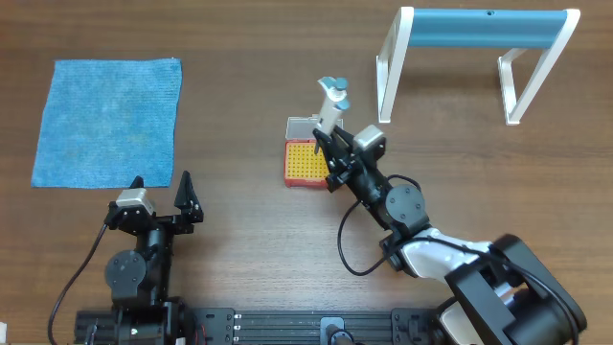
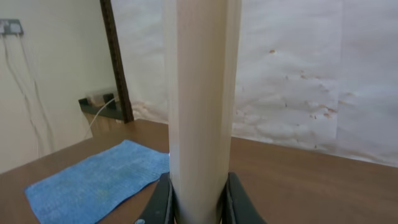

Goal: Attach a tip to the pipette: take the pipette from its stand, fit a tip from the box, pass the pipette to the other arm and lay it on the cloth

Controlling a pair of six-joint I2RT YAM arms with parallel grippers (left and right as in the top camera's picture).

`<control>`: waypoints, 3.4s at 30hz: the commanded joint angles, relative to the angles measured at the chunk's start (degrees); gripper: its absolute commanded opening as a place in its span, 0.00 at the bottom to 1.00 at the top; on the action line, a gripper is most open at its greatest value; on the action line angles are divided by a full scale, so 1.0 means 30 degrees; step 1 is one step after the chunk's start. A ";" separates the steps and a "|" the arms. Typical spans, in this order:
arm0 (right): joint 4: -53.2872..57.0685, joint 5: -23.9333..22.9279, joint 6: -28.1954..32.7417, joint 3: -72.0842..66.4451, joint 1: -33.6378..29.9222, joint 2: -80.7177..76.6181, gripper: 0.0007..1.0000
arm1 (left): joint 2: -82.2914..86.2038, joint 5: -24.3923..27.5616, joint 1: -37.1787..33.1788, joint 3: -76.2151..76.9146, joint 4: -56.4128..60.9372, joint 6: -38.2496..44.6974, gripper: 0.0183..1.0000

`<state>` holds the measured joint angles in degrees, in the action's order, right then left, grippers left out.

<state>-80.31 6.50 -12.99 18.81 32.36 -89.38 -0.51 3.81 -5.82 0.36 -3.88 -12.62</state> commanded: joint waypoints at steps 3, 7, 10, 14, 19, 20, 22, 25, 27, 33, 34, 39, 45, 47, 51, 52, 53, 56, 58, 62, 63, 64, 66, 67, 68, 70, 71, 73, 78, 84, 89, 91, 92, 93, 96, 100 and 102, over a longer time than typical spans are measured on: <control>0.0918 -0.0240 0.2550 0.1559 0.0189 -0.1137 0.08 | 0.0102 -0.0197 -0.0051 -0.0015 -0.0175 0.0321 0.90; 0.1253 -0.0240 0.3235 0.1617 0.0197 -0.1727 0.07 | 0.0102 -0.0197 -0.0051 -0.0015 -0.0175 0.0321 0.90; 0.1239 -0.0248 0.3417 0.1617 0.0197 -0.2069 0.07 | 0.0102 -0.0197 -0.0051 -0.0015 -0.0175 0.0313 0.90; 0.0911 -0.0248 0.3446 0.1617 0.0197 -0.2798 0.07 | 0.0102 -0.0197 -0.0051 -0.0015 -0.0175 0.0313 0.90; 0.0226 -0.0248 0.3446 0.1617 0.0284 -0.3213 0.07 | 0.0102 -0.0197 -0.0051 -0.0015 -0.0175 0.0313 0.90; 0.0240 -0.0248 0.3446 0.1603 0.0284 -0.3213 0.07 | 0.0102 -0.0197 -0.0051 -0.0015 -0.0175 0.0313 0.90; 0.0277 -0.0233 0.3439 0.1537 0.0284 -0.3213 0.07 | 0.0102 -0.0197 -0.0051 -0.0015 -0.0175 0.0313 0.90; 0.0262 -0.0233 0.3432 0.1348 0.0284 -0.3213 0.07 | 0.0102 -0.0197 -0.0051 -0.0015 -0.0175 0.0321 0.90; 0.0044 -0.0233 0.3439 0.1137 0.0284 -0.3213 0.07 | 0.0102 -0.0197 -0.0051 -0.0015 -0.0168 0.0321 0.90; -0.0430 -0.0233 0.3432 0.0459 0.0284 -0.3220 0.07 | 0.0102 -0.0197 -0.0051 -0.0015 -0.0175 0.0321 0.90; -0.0510 -0.0211 0.3424 0.0437 0.0284 -0.3235 0.08 | 0.0102 -0.0197 -0.0051 -0.0015 -0.0175 0.0321 0.90; -0.1188 0.0197 0.3424 0.0437 0.0284 -0.4014 0.07 | 0.0102 -0.0197 -0.0051 -0.0015 -0.0175 0.0321 0.90; -0.1180 0.0197 0.3424 0.0452 0.0284 -0.4197 0.07 | 0.0102 -0.0197 -0.0051 -0.0015 -0.0175 0.0313 0.90; -0.1188 0.0204 0.3359 0.0452 0.0284 -0.4197 0.08 | 0.0102 -0.0197 -0.0051 -0.0015 -0.0175 0.0321 0.90; -0.1180 0.1253 0.3213 0.0568 0.0313 -0.4197 0.07 | 0.0102 -0.0197 -0.0051 -0.0015 -0.0175 0.0313 0.90; -0.1180 0.1268 0.3228 0.0583 0.0386 -0.4197 0.07 | 0.0102 -0.0197 -0.0051 -0.0015 -0.0175 0.0313 0.90; -0.1173 0.1260 0.3228 0.0576 0.0452 -0.4197 0.07 | 0.0102 -0.0197 -0.0051 -0.0015 -0.0175 0.0313 0.90; -0.1173 0.1253 0.3228 0.0576 0.0525 -0.4211 0.07 | 0.0102 -0.0197 -0.0051 -0.0015 -0.0175 0.0321 0.90; -0.1173 0.1071 0.3235 0.0576 0.0474 -0.4277 0.07 | 0.0102 -0.0197 -0.0051 -0.0015 -0.0175 0.0321 0.90; -0.1180 0.1049 0.3308 0.0605 0.0350 -0.4284 0.08 | 0.0102 -0.0197 -0.0051 -0.0015 -0.0175 0.0313 0.90; -0.1180 0.1049 0.3300 0.0634 0.0342 -0.4284 0.07 | 0.0102 -0.0197 -0.0051 -0.0015 -0.0175 0.0313 0.90; -0.1180 0.1056 0.3293 0.0831 0.0313 -0.4284 0.07 | 0.0102 -0.0197 -0.0051 -0.0015 -0.0175 0.0313 0.90; -0.1173 0.1064 0.3293 0.1115 0.0313 -0.4291 0.07 | 0.0102 -0.0197 -0.0051 -0.0015 -0.0175 0.0313 0.90; -0.1173 0.1064 0.3293 0.1239 0.0313 -0.4284 0.07 | 0.0102 -0.0197 -0.0051 -0.0015 -0.0175 0.0313 0.90; -0.1166 0.1064 0.3293 0.1319 0.0313 -0.4291 0.07 | 0.0102 -0.0197 -0.0051 -0.0015 -0.0175 0.0321 0.90; -0.1151 0.1064 0.3293 0.1290 0.0313 -0.4291 0.07 | 0.0102 -0.0197 -0.0051 -0.0015 -0.0175 0.0313 0.90; -0.1151 0.1064 0.3293 0.1290 0.0313 -0.4291 0.07 | 0.0102 -0.0197 -0.0051 -0.0015 -0.0175 0.0321 0.90; -0.1144 0.1064 0.3293 0.1290 0.0313 -0.4291 0.07 | 0.0102 -0.0197 -0.0051 -0.0015 -0.0175 0.0313 0.90; -0.1158 0.1056 0.3293 0.1304 0.0313 -0.4736 0.08 | 0.0102 -0.0197 -0.0051 -0.0015 -0.0175 0.0313 0.90; -0.1166 0.1056 0.3293 0.1326 0.0270 -0.4976 0.07 | 0.0102 -0.0197 -0.0051 -0.0015 -0.0175 0.0321 0.90; -0.1158 0.1056 0.3293 0.1435 0.0226 -0.4998 0.07 | 0.0102 -0.0197 -0.0051 -0.0015 -0.0175 0.0313 0.90; -0.1144 0.1056 0.3293 0.1435 0.0226 -0.5042 0.07 | 0.0102 -0.0197 -0.0051 -0.0015 -0.0175 0.0313 0.90; -0.1137 0.1064 0.3293 0.1428 0.0226 -0.5042 0.07 | 0.0102 -0.0197 -0.0051 -0.0015 -0.0175 0.0313 0.90; -0.1129 0.1064 0.3293 0.1428 0.0226 -0.5078 0.08 | 0.0102 -0.0197 -0.0051 -0.0015 -0.0175 0.0313 0.90; -0.1137 0.1064 0.3286 0.1377 0.0226 -0.5260 0.08 | 0.0102 -0.0197 -0.0051 -0.0015 -0.0175 0.0321 0.90; -0.1158 0.1064 0.3286 0.0976 0.0226 -0.5836 0.07 | 0.0102 -0.0197 -0.0051 -0.0015 -0.0175 0.0321 0.90; -0.1166 0.1064 0.3286 0.0823 0.0219 -0.5923 0.08 | 0.0102 -0.0197 -0.0051 -0.0015 -0.0175 0.0313 0.90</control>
<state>-84.53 9.34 -3.53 22.04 33.36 -104.95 -0.51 3.81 -5.82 0.36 -3.88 -12.62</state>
